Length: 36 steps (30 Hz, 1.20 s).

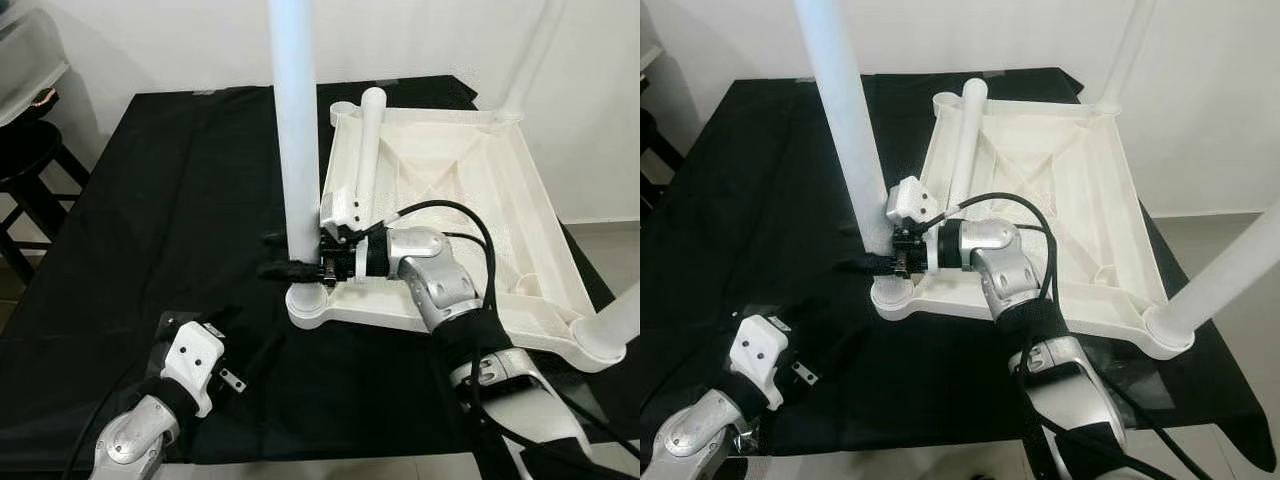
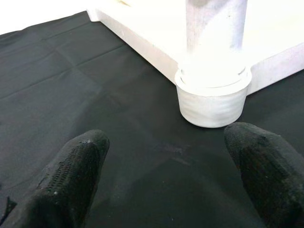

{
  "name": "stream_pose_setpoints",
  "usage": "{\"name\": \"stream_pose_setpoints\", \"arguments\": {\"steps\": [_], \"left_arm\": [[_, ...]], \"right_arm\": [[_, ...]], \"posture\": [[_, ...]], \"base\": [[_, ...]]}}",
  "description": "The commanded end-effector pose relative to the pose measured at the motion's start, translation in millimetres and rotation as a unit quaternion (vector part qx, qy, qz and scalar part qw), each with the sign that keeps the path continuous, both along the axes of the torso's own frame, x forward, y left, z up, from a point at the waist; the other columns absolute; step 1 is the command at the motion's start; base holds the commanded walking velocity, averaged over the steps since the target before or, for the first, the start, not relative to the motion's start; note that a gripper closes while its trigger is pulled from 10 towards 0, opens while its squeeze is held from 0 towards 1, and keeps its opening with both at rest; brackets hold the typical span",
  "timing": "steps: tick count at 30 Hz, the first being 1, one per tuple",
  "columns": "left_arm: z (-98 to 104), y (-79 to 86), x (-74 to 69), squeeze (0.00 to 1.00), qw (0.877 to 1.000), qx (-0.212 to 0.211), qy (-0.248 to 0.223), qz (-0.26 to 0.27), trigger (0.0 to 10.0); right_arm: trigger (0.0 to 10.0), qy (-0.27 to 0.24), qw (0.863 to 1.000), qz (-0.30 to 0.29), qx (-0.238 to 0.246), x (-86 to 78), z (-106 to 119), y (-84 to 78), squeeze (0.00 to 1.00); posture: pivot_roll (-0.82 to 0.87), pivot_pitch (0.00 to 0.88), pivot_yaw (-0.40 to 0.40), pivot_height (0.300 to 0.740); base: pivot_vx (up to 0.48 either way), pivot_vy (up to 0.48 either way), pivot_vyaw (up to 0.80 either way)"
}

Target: Building children table

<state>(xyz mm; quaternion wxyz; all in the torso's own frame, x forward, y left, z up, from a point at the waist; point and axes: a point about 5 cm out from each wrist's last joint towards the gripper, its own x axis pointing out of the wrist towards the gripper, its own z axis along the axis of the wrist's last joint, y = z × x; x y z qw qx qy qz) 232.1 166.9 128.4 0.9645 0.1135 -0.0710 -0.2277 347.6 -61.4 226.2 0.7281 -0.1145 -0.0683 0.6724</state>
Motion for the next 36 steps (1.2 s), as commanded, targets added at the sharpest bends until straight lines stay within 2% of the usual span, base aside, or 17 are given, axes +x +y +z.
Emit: {"name": "stream_pose_setpoints", "arguments": {"steps": [1, 4, 6, 8, 9, 11, 14, 23, 24, 25, 26, 27, 30, 32, 34, 35, 36], "left_arm": [[-4.6, 1.4, -2.4, 0.00, 1.000, -0.002, 0.009, 0.005, 10.0], [-4.8, 1.0, -1.7, 0.00, 1.000, -0.001, 0.008, 0.004, 10.0], [-4.8, 1.7, -1.6, 0.00, 1.000, 0.000, 0.008, 0.005, 10.0], [-4.8, 1.7, -1.6, 0.00, 1.000, 0.000, 0.008, 0.005, 10.0], [-4.9, 2.1, -1.6, 0.00, 1.000, 0.001, 0.008, 0.005, 10.0], [-5.0, 2.9, -1.0, 0.00, 1.000, 0.002, 0.010, 0.003, 10.0], [-4.2, 3.3, -0.2, 0.00, 1.000, 0.003, 0.010, -0.001, 10.0], [-2.8, 2.1, 2.2, 0.00, 1.000, 0.003, 0.006, -0.002, 10.0], [-2.7, 2.6, 1.5, 0.00, 1.000, 0.003, 0.006, -0.001, 10.0], [-3.3, 3.2, 0.8, 0.00, 1.000, 0.003, 0.006, 0.001, 10.0], [-3.3, 3.2, 0.8, 0.00, 1.000, 0.003, 0.006, 0.001, 10.0], [-3.6, 3.4, 0.7, 0.00, 1.000, 0.003, 0.006, 0.002, 10.0], [-3.7, 3.4, 1.0, 0.00, 1.000, 0.003, 0.006, 0.002, 10.0], [-3.3, 1.6, 2.9, 0.00, 1.000, 0.002, 0.005, 0.001, 10.0], [-3.3, 1.6, 2.9, 0.00, 1.000, 0.002, 0.005, 0.001, 10.0], [-3.0, 0.6, 3.8, 0.00, 1.000, 0.001, 0.004, 0.000, 10.0], [-3.0, -0.1, 4.4, 0.00, 1.000, 0.000, 0.003, 0.000, 10.0]], "right_arm": [[0.0, -0.002, 1.000, 0.012, -0.010, -2.7, -7.2, -1.7, 0.00], [0.0, -0.011, 0.999, -0.035, -0.005, -1.2, -11.5, -8.7, 0.00], [0.0, 0.004, 0.984, -0.177, 0.020, -6.0, -31.3, -12.4, 0.00], [0.0, 0.004, 0.984, -0.177, 0.020, -6.0, -31.3, -12.4, 0.00], [0.0, 0.015, 0.973, -0.229, 0.029, -9.9, -39.7, -13.7, 0.00], [0.0, 0.027, 0.924, -0.383, 0.009, -48.2, -78.8, -11.5, 0.00], [0.0, 0.018, 0.901, -0.433, 0.002, -64.1, -84.1, -11.1, 0.00], [0.0, 0.023, 0.908, -0.418, 0.012, -52.7, -73.7, -2.3, 0.00], [4.9, 0.020, 0.908, -0.419, 0.012, -51.1, -69.4, -0.8, 0.00], [10.0, 0.016, 0.907, -0.420, 0.017, -50.7, -61.6, 0.4, 0.78], [10.0, 0.016, 0.907, -0.420, 0.017, -50.7, -61.6, 0.4, 0.78], [10.0, 0.018, 0.915, -0.402, 0.026, -49.8, -53.1, 2.7, 1.00], [10.0, 0.020, 0.926, -0.375, 0.038, -48.9, -44.6, 5.4, 1.00], [10.0, 0.010, 0.963, -0.262, 0.058, -51.0, -26.6, 11.2, 1.00], [10.0, 0.010, 0.963, -0.262, 0.058, -51.0, -26.6, 11.2, 1.00], [10.0, -0.004, 0.981, -0.188, 0.049, -52.4, -19.5, 9.0, 0.75], [10.0, -0.027, 0.992, -0.125, 0.021, -50.9, -16.1, 4.2, 0.00]], "posture": [[0.03, 0.209, 0.011, 0.740], [0.02, 0.212, 0.003, 0.740], [0.01, 0.223, -0.011, 0.740], [0.01, 0.223, -0.011, 0.740], [0.01, 0.224, -0.012, 0.740], [0.02, 0.242, 0.004, 0.740], [0.00, 0.232, 0.011, 0.740], [0.02, 0.224, 0.003, 0.740], [0.02, 0.224, 0.002, 0.740], [0.02, 0.221, 0.004, 0.740], [0.02, 0.221, 0.004, 0.740], [0.02, 0.219, 0.005, 0.740], [0.02, 0.218, 0.005, 0.740], [0.02, 0.210, 0.005, 0.740], [0.02, 0.210, 0.005, 0.740], [0.02, 0.208, 0.005, 0.740], [0.02, 0.204, 0.009, 0.740]], "base": [[0.000, 0.000, 0.00], [0.000, 0.000, 0.00], [0.000, 0.000, 0.00], [0.000, 0.000, 0.00], [0.000, 0.000, 0.00], [0.000, 0.000, 0.00], [0.000, 0.000, 0.00], [0.000, 0.000, 0.00], [0.000, 0.000, 0.00], [0.000, 0.000, 0.00], [0.000, 0.000, 0.00], [0.000, 0.000, 0.00], [0.000, 0.000, 0.00], [0.000, 0.000, 0.00], [0.000, 0.000, 0.00], [0.000, 0.000, 0.00], [0.000, 0.000, 0.00]]}}
